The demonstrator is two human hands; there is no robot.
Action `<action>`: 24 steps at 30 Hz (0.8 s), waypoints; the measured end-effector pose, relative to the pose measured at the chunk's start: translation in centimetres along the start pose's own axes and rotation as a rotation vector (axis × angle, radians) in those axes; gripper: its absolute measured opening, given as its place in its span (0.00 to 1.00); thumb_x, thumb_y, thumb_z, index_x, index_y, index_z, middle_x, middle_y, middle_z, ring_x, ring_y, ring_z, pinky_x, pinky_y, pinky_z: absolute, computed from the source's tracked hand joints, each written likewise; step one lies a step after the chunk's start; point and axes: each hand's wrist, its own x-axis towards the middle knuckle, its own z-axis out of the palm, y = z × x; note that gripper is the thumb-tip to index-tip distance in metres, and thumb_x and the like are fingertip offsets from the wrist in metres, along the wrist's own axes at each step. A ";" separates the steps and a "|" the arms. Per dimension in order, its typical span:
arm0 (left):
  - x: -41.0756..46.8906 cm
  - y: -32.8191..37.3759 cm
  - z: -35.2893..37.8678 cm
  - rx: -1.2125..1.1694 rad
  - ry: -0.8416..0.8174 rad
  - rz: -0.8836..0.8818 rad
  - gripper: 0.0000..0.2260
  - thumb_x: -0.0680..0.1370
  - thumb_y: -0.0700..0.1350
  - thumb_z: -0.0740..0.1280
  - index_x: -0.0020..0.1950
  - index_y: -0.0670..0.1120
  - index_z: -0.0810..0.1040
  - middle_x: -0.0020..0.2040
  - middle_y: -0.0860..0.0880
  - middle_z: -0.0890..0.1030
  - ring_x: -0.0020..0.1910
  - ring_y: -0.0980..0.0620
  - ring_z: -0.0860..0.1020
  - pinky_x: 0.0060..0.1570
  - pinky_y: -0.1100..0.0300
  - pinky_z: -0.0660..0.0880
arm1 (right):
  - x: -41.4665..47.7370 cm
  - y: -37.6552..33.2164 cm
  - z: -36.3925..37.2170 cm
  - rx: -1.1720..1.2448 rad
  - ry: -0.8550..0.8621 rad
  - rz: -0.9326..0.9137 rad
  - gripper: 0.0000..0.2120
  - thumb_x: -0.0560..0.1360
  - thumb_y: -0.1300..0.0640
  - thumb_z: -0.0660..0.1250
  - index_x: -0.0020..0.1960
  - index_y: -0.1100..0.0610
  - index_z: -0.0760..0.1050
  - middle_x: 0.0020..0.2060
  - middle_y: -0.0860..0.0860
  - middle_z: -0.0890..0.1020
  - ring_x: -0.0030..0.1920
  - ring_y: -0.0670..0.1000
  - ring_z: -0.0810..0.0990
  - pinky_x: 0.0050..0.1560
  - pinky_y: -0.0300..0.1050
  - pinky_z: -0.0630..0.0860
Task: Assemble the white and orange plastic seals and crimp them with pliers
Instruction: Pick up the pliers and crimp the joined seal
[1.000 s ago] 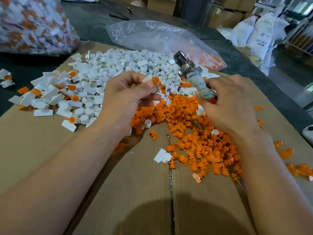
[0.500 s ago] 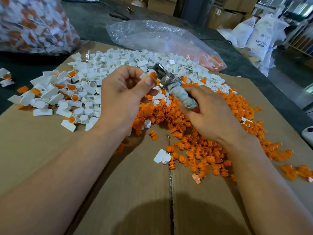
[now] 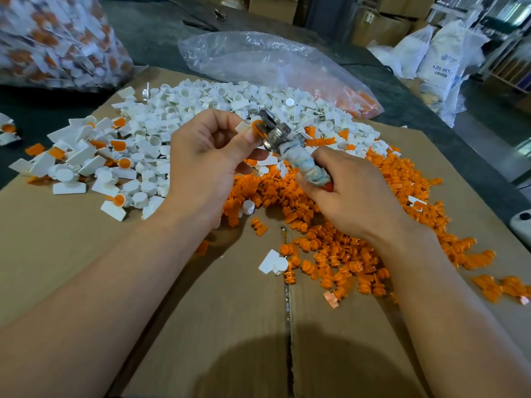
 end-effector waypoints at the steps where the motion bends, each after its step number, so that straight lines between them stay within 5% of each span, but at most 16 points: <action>1: 0.0 0.0 0.0 -0.003 -0.002 -0.003 0.08 0.75 0.34 0.66 0.39 0.44 0.73 0.27 0.55 0.79 0.30 0.57 0.81 0.27 0.67 0.73 | 0.0 0.0 0.0 0.017 -0.008 0.005 0.08 0.75 0.49 0.62 0.44 0.52 0.67 0.33 0.43 0.69 0.34 0.46 0.68 0.35 0.42 0.65; 7: 0.1 -0.1 0.0 -0.036 0.013 -0.058 0.09 0.75 0.31 0.64 0.39 0.43 0.72 0.26 0.54 0.79 0.28 0.57 0.79 0.27 0.66 0.74 | 0.1 -0.1 0.1 0.102 -0.033 0.024 0.07 0.75 0.51 0.64 0.46 0.54 0.69 0.33 0.45 0.72 0.34 0.47 0.70 0.35 0.48 0.69; 18: 0.0 -0.3 -0.1 -0.047 0.037 -0.096 0.11 0.76 0.31 0.63 0.37 0.43 0.71 0.24 0.54 0.78 0.26 0.56 0.79 0.29 0.65 0.76 | 0.3 -0.2 0.5 0.120 -0.049 0.024 0.12 0.75 0.55 0.65 0.39 0.47 0.63 0.29 0.44 0.69 0.30 0.45 0.68 0.30 0.44 0.65; 24: -0.1 0.0 -0.1 -0.065 0.054 -0.110 0.10 0.75 0.30 0.63 0.37 0.43 0.71 0.25 0.53 0.78 0.26 0.56 0.78 0.29 0.64 0.76 | 0.2 -0.4 0.6 0.072 -0.010 0.002 0.08 0.74 0.56 0.66 0.42 0.51 0.66 0.28 0.45 0.68 0.29 0.47 0.67 0.30 0.45 0.64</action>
